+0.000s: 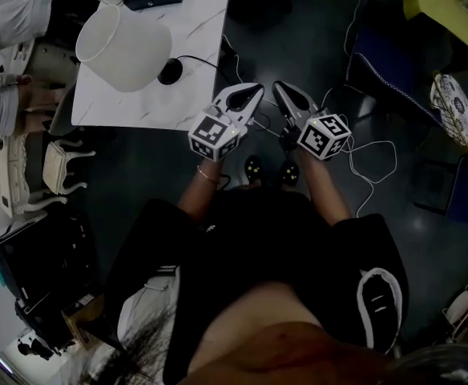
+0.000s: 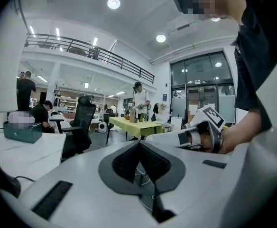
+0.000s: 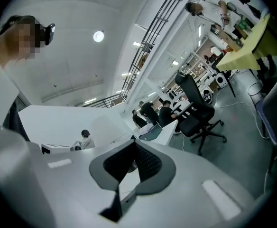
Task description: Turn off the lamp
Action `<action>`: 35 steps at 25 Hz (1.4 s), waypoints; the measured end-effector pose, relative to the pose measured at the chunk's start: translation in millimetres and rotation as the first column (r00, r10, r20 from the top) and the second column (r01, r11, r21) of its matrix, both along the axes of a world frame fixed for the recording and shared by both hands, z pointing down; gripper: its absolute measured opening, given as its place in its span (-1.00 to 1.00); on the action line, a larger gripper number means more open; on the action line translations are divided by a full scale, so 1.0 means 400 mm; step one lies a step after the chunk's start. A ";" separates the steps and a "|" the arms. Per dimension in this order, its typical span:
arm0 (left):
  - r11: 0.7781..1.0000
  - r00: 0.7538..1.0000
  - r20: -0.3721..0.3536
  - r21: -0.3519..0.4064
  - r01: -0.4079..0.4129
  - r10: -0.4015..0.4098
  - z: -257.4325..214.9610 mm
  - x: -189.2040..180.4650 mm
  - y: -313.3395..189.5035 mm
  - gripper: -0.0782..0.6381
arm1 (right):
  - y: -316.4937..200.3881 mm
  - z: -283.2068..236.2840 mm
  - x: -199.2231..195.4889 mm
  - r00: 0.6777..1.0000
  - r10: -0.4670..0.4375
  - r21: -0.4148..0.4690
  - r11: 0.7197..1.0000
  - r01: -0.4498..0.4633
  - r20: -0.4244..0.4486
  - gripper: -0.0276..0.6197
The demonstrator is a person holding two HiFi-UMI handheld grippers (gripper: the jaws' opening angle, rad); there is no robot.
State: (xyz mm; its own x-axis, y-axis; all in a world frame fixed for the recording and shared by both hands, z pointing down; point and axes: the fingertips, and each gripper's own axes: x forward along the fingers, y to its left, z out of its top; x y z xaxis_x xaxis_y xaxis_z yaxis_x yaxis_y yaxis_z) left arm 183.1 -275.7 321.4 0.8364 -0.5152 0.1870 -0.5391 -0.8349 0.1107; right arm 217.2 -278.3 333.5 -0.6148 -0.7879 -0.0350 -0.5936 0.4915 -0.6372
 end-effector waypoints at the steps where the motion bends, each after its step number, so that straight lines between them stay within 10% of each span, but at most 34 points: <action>1: 1.000 1.000 0.004 0.009 -0.001 0.001 -0.006 0.001 -0.001 -0.76 | -0.001 -0.006 0.005 1.000 0.002 0.005 1.000 -0.002 0.007 -0.91; 11: 0.998 0.999 -0.022 0.056 0.033 -0.032 -0.081 -0.017 0.025 -0.76 | 0.015 -0.116 -0.015 0.994 -0.061 0.071 0.996 0.055 0.085 -0.91; 26: 0.983 0.973 -0.185 0.096 0.157 -0.138 -0.213 -0.081 -0.027 -0.76 | 0.019 -0.229 -0.077 0.989 -0.146 0.132 0.980 0.148 -0.027 -0.91; 35: 0.991 0.982 -0.174 0.103 0.090 -0.071 -0.212 -0.032 -0.027 -0.76 | 0.011 -0.260 -0.033 0.995 -0.091 0.166 0.981 0.097 -0.045 -0.91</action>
